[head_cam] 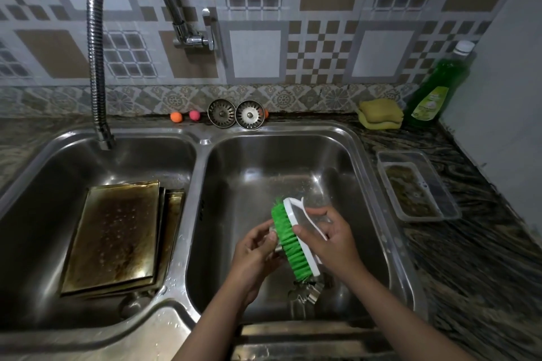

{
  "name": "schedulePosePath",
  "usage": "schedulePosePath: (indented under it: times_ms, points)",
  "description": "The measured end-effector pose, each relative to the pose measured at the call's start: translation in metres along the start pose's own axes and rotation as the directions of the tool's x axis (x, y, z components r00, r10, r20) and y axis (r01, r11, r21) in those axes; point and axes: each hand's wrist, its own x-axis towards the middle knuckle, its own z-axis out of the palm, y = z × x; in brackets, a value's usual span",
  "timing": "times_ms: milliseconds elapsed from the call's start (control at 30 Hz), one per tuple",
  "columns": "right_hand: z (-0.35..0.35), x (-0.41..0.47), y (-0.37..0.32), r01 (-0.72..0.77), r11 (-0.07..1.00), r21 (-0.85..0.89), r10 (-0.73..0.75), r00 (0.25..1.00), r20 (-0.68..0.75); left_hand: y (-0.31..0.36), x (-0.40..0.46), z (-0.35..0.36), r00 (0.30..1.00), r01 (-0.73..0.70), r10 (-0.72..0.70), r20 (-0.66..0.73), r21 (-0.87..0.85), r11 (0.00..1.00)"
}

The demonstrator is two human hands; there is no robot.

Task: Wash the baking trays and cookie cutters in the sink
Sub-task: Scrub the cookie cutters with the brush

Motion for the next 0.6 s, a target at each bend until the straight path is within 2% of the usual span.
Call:
schedulePosePath:
  times_ms: [200,333,467,533,600]
  points:
    - [0.012,-0.001,0.005,0.006,0.999,-0.04,-0.008,0.999,-0.046,0.001,-0.005,-0.007,0.999,-0.004,0.004,-0.042,-0.009,1.0]
    - [0.007,0.011,0.014,-0.034,0.967,-0.253,0.005,0.994,-0.114,0.006,-0.011,-0.016,0.999,-0.001,-0.001,-0.045,-0.044,0.999]
    - [-0.002,0.021,0.008,-0.03,0.976,-0.217,-0.011,0.983,-0.184,0.045,-0.028,-0.052,0.988,-0.124,0.117,-0.099,-0.069,0.99]
    - [-0.005,0.023,0.005,-0.005,0.978,-0.209,-0.037,0.979,-0.198,0.073,-0.042,-0.083,0.96,-0.218,0.221,-0.175,0.035,0.975]
    - [-0.011,0.023,0.01,-0.013,0.978,-0.208,-0.032,0.977,-0.212,0.096,-0.05,-0.117,0.924,-0.212,0.273,-0.269,0.235,0.949]
